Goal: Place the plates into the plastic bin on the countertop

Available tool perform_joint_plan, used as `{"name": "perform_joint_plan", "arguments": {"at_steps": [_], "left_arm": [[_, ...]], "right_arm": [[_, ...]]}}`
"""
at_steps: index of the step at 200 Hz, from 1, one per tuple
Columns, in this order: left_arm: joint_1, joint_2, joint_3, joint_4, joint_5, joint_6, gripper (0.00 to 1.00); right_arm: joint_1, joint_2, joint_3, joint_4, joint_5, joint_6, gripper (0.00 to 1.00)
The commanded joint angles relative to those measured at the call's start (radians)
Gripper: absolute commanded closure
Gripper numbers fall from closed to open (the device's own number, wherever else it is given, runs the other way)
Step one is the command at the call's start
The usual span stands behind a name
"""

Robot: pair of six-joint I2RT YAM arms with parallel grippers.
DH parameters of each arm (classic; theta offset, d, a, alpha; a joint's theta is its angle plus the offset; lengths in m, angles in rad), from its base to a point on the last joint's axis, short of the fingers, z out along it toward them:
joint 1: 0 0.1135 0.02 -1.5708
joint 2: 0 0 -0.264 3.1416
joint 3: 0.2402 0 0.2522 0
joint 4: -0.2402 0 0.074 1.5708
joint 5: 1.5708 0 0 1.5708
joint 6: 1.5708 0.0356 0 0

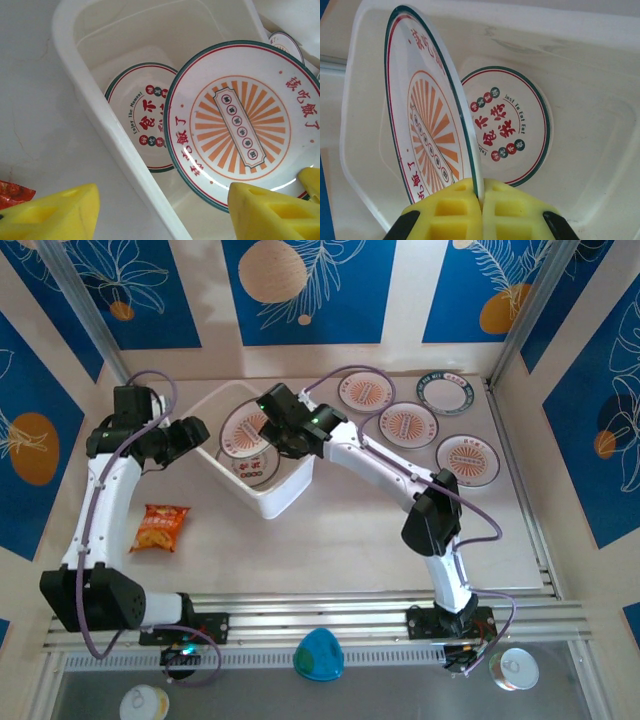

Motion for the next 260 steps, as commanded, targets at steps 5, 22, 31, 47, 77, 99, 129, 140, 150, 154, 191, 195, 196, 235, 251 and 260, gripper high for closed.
{"name": "perform_joint_plan", "arguments": {"at_steps": [5, 22, 31, 47, 77, 99, 129, 140, 150, 154, 191, 195, 196, 235, 251, 260], "left_arm": [[0.005, 0.042, 0.052, -0.01, 0.046, 0.004, 0.31], [0.005, 0.067, 0.065, -0.001, 0.055, -0.002, 0.31], [0.005, 0.08, 0.068, 0.001, 0.056, -0.002, 0.31], [0.005, 0.096, 0.069, 0.009, 0.06, -0.003, 0.31], [0.005, 0.113, 0.07, 0.025, 0.08, -0.005, 0.31], [0.005, 0.115, 0.062, 0.05, 0.1, -0.011, 0.31], [0.007, 0.114, 0.045, 0.077, 0.122, -0.019, 0.31], [0.006, 0.111, 0.037, 0.082, 0.129, -0.017, 0.31], [0.007, 0.108, 0.028, 0.084, 0.137, -0.013, 0.31], [0.007, 0.106, 0.024, 0.085, 0.14, -0.011, 0.31], [0.027, 0.093, -0.011, 0.09, 0.163, 0.007, 0.31], [0.029, 0.091, -0.013, 0.089, 0.164, 0.01, 0.31], [0.03, 0.091, -0.013, 0.088, 0.165, 0.011, 0.31], [0.049, 0.086, -0.03, 0.088, 0.178, 0.028, 0.31], [0.05, 0.086, -0.036, 0.088, 0.181, 0.027, 0.31], [0.05, 0.085, -0.039, 0.086, 0.181, 0.029, 0.31]], "right_arm": [[-0.016, 0.031, 0.03, -0.034, 0.01, 0.078, 1.0], [-0.03, 0.052, 0.038, -0.04, -0.027, 0.089, 1.0], [-0.031, 0.067, 0.055, -0.053, -0.034, 0.09, 1.0], [-0.03, 0.1, 0.088, -0.078, -0.044, 0.102, 1.0], [-0.03, 0.146, 0.117, -0.095, -0.077, 0.138, 1.0], [-0.027, 0.191, 0.169, -0.148, -0.076, 0.161, 1.0], [-0.025, 0.232, 0.189, -0.153, -0.089, 0.181, 1.0], [-0.022, 0.248, 0.201, -0.166, -0.091, 0.202, 1.0], [-0.021, 0.263, 0.21, -0.17, -0.097, 0.212, 1.0], [-0.019, 0.269, 0.215, -0.173, -0.099, 0.216, 1.0], [-0.007, 0.305, 0.228, -0.169, -0.116, 0.262, 1.0], [-0.005, 0.308, 0.237, -0.176, -0.112, 0.261, 1.0], [-0.005, 0.31, 0.24, -0.179, -0.11, 0.261, 1.0], [0.004, 0.334, 0.277, -0.25, -0.084, 0.286, 0.91], [0.008, 0.341, 0.276, -0.252, -0.089, 0.29, 0.83], [0.011, 0.345, 0.284, -0.264, -0.084, 0.29, 0.78]]}}
